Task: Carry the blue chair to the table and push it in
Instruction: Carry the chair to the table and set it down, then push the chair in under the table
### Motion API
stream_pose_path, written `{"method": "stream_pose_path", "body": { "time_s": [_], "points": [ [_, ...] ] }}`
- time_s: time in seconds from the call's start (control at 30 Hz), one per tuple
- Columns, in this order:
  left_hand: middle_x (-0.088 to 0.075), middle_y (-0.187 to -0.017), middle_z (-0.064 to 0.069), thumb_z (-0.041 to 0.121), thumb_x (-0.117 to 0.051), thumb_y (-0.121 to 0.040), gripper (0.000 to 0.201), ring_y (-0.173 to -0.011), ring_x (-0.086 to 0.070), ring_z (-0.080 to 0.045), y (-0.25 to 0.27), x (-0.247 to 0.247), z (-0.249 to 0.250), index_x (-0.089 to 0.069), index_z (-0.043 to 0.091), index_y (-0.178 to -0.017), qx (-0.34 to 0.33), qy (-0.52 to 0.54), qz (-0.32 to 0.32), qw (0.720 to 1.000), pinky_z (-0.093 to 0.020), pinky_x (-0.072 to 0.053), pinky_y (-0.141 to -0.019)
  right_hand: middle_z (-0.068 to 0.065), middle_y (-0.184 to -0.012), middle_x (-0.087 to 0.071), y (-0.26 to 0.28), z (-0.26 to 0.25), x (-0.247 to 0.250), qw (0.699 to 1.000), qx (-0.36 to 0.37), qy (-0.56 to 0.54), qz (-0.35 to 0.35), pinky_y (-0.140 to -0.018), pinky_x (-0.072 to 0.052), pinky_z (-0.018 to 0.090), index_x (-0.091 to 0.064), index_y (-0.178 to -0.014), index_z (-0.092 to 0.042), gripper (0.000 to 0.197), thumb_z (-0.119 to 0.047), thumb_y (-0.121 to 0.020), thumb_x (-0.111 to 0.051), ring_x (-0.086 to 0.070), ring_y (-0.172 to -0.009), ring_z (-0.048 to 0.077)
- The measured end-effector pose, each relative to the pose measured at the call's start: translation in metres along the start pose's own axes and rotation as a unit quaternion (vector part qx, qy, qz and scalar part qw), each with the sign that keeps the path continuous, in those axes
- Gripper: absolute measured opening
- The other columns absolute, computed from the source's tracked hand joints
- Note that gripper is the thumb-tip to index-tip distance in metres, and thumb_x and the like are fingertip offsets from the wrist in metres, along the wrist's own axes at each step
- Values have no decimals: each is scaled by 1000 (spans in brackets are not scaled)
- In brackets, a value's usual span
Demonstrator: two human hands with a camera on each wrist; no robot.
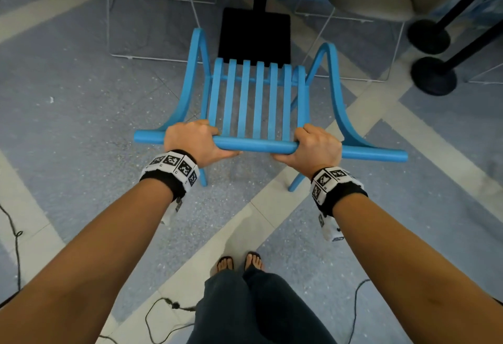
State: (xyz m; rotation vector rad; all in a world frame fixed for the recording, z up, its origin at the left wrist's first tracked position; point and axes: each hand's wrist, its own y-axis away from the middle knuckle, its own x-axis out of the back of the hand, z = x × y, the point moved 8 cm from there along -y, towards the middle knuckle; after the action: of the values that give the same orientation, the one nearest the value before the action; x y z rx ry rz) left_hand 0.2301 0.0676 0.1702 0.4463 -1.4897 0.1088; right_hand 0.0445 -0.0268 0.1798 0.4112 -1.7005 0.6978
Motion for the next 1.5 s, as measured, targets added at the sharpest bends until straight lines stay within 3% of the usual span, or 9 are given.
{"method": "stream_pose_path", "body": {
  "time_s": [0.17, 0.3, 0.5, 0.67, 0.8, 1.0, 1.1, 1.27, 1.5],
  "points": [
    [-52, -71, 7, 91, -32, -54, 77, -63, -52, -18, -43, 8, -3, -68, 27, -78, 3, -9, -1, 1000, -29, -39, -55, 3, -57, -56, -44, 13, -12, 1000, 8, -20, -14, -47, -29, 24, -53, -59, -14, 56, -69, -56, -61, -51, -52, 19],
    [-58, -73, 6, 92, -29, -54, 80, -63, -57, -19, -82, 17, -11, -68, 25, -74, -4, -11, 5, 1000, -29, -44, -55, 1, -55, -53, -85, 21, -21, 1000, 7, -13, -9, -47, -26, 23, -51, -58, -15, 54, -68, -56, -65, -40, -50, 14],
    [-52, -73, 7, 90, -31, -57, 76, -63, -52, -18, -149, 33, -27, -67, 26, -77, -2, -15, -9, 1000, -29, -40, -55, 1, -53, -53, -155, 28, -34, 1000, 5, -4, -3, -47, -25, 22, -51, -56, -16, 54, -68, -53, -66, -39, -50, 13],
    [-53, -75, 7, 90, -31, -58, 78, -63, -51, -17, -205, 46, -42, -68, 27, -85, -8, -20, -18, 1000, -28, -37, -53, 0, -54, -55, -211, 33, -48, 1000, -11, 4, -29, -47, -24, 22, -52, -56, -16, 55, -68, -51, -71, -48, -49, 16],
    [-52, -73, 7, 90, -32, -59, 77, -61, -51, -17, -240, 56, -47, -68, 26, -80, -15, -16, -11, 1000, -28, -35, -52, 1, -55, -54, -245, 39, -53, 1000, -18, 0, -23, -48, -16, 18, -52, -57, -16, 55, -68, -53, -70, -38, -51, 13],
    [-52, -71, 6, 91, -31, -58, 77, -62, -55, -19, -277, 65, -47, -66, 24, -74, -21, -6, -14, 1000, -29, -41, -54, 1, -58, -56, -278, 49, -59, 999, 0, -10, -36, -46, -27, 23, -51, -60, -17, 55, -69, -57, -65, -52, -55, 19],
    [-49, -71, 7, 91, -30, -58, 78, -61, -55, -19, -286, 68, -48, -67, 26, -78, -19, -16, -18, 1000, -28, -42, -54, -2, -57, -51, -281, 59, -55, 999, 16, -19, -32, -43, -29, 23, -48, -60, -17, 58, -74, -66, -53, -46, -54, 15],
    [-50, -73, 8, 88, -33, -61, 77, -60, -51, -15, -285, 70, -49, -68, 24, -87, -17, -30, -21, 999, -24, -36, -51, 7, -50, -50, -264, 133, -42, 990, -134, -19, 27, -50, -27, 27, -52, -53, -11, 53, -53, -80, -36, -51, -49, 28],
    [-53, -74, 7, 87, -35, -62, 74, -60, -50, -15, -283, 70, -46, -67, 22, -80, -28, -27, -17, 999, -25, -38, -53, 5, -43, -42, -265, 151, -47, 976, -217, -21, -12, -46, -15, 20, -48, -48, -8, 38, -35, -71, -38, -40, -43, 28]
  ]
}}
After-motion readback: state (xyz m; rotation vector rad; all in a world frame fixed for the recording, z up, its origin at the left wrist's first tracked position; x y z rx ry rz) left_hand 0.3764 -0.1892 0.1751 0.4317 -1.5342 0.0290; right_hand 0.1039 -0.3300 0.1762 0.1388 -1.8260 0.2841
